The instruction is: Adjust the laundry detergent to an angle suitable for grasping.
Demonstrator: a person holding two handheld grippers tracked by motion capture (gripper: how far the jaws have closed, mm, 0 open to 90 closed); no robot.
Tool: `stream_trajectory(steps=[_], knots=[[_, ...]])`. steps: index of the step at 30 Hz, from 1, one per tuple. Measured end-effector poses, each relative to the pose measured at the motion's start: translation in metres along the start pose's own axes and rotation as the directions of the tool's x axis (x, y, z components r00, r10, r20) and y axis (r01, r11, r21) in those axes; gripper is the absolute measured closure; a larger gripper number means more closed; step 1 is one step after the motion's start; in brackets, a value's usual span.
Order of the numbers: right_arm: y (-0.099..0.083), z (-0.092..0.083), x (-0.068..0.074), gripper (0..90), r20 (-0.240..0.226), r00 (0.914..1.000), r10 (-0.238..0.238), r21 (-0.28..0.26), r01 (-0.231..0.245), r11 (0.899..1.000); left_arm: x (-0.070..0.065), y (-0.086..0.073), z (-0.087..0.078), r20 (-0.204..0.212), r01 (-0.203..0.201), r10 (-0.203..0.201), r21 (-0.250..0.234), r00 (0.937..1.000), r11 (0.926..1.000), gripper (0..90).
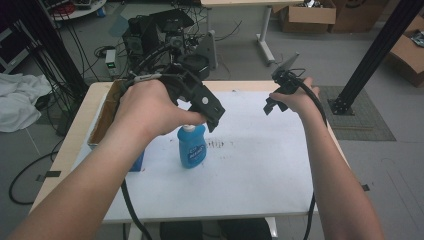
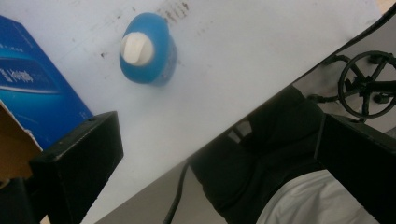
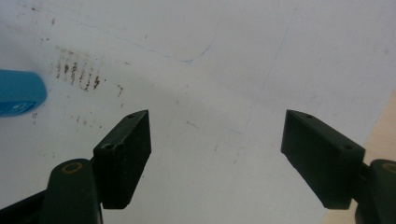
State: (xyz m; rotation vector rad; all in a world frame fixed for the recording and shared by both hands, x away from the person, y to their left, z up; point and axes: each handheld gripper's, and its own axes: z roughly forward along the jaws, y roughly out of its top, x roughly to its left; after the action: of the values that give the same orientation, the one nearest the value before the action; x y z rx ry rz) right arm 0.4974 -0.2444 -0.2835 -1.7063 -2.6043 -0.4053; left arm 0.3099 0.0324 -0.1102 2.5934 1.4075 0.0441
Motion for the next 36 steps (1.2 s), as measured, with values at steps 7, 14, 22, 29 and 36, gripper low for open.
stream_trajectory(steps=[7, 14, 22, 29, 36], knots=[[-0.0004, -0.0016, -0.0024, 23.9, 0.002, 1.0000, -0.002, -0.002, 0.002, 1.000, 0.0010, 0.0035, 0.0013, 0.003, -0.004, 0.004, 0.002, 1.0000, 1.0000, 1.6], [-0.0002, -0.0026, -0.0034, 23.7, -0.009, 0.9999, 0.008, -0.006, -0.008, 1.000, 0.0015, 0.0034, 0.0017, -0.003, -0.008, 0.008, 0.006, 1.0000, 0.9999, 1.7], [-0.0004, -0.0020, -0.0037, 23.5, -0.002, 1.0000, 0.000, -0.003, 0.000, 1.000, 0.0034, 0.0009, -0.0004, -0.003, -0.006, 0.006, 0.006, 1.0000, 1.0000, 1.6], [0.0023, 0.0014, -0.0018, 23.4, -0.002, 1.0000, -0.005, 0.004, 0.005, 1.000, 0.0070, 0.0010, -0.0009, 0.003, 0.009, -0.009, 0.008, 1.0000, 0.9999, 1.5], [0.0013, -0.0011, -0.0031, 23.5, -0.009, 0.9999, -0.006, -0.003, 0.006, 1.000, 0.0013, 0.0044, -0.0021, -0.001, -0.010, 0.010, 0.009, 1.0000, 0.9999, 1.4]])
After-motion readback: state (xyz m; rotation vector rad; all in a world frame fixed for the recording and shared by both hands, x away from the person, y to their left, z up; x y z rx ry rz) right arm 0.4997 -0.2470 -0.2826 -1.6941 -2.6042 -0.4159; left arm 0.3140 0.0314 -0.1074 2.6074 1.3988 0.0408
